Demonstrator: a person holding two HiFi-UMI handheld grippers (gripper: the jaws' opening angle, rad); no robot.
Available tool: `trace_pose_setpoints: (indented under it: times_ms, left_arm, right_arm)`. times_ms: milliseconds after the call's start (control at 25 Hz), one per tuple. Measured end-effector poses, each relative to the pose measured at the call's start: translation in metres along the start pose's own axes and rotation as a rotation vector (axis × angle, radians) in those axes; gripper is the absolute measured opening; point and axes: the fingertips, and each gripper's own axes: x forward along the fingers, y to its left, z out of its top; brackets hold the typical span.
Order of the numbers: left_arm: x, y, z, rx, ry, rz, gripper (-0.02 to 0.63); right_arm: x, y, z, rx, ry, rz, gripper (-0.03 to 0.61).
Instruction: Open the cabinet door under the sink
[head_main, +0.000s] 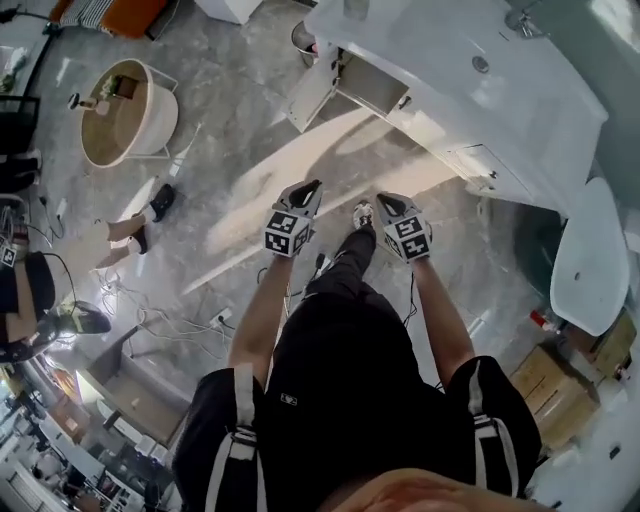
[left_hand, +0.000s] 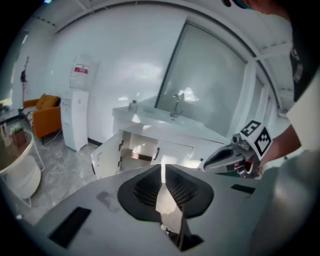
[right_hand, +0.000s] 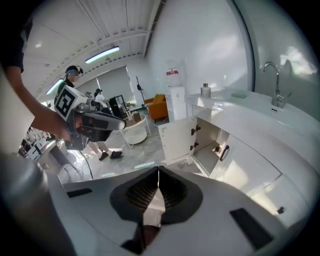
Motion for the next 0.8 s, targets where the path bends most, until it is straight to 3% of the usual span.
trace_pose_setpoints:
  times_ms: [160,440,800]
  left_arm:
    - [-0.032,-0.045,0.015,0.082,-0.013,-0.084,0.031]
    - [-0.1,-0.097,0.052,0.167,-0.083,-0.109,0.031]
    - [-0.148,-0.133,0.069,0.262,-0.115,-0.139,0.031]
  right_arm:
    - [-0.036,0.028,0.023,-0.006,-0.074,-0.03,0.06]
    - [-0.099,0.068,0.046,-0.088,-0.153,-0.079,0.06]
    - [-0.156,0.116,0.063,-0.075,-0.277,-0.118,0.06]
